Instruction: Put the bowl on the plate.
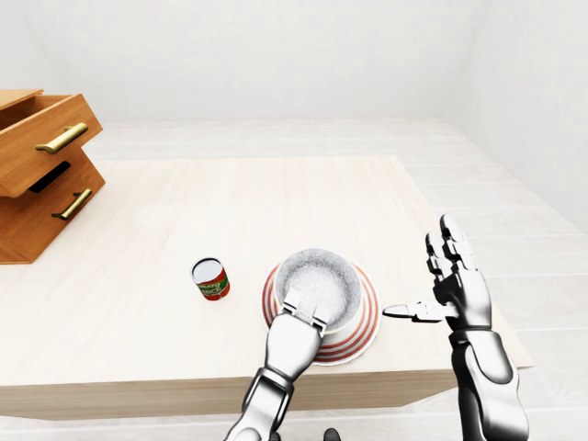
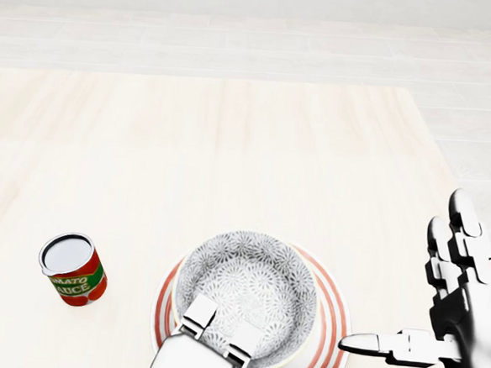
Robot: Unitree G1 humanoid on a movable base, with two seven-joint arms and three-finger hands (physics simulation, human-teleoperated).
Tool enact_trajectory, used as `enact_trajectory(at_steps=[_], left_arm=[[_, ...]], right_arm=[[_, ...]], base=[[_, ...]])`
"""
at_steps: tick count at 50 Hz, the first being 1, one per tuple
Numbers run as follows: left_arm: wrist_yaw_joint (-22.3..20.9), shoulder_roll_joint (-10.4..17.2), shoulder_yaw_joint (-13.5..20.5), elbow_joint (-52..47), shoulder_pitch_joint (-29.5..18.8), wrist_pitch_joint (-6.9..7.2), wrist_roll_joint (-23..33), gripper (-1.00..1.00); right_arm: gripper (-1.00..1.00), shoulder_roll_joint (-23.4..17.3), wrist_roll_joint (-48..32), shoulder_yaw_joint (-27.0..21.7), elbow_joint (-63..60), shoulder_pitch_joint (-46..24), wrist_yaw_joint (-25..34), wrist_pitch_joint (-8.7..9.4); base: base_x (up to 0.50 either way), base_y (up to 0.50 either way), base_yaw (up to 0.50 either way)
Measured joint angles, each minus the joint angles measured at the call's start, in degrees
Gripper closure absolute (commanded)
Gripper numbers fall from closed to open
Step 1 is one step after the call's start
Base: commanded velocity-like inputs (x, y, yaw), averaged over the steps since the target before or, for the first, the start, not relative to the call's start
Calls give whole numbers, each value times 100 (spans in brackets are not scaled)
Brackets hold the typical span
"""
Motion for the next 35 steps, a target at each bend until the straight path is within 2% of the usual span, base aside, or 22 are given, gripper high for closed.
enact_trajectory(at_steps=[12, 35], left_arm=[[38, -11, -24, 65, -30, 27, 0, 100], [95, -82, 22, 303, -158, 21, -47, 100]], right_arm=[[-100, 1, 6, -26, -68, 14, 18, 36], [-100, -8, 36, -52, 45, -8, 48, -34]], base=[[0, 0, 0], [0, 0, 0]])
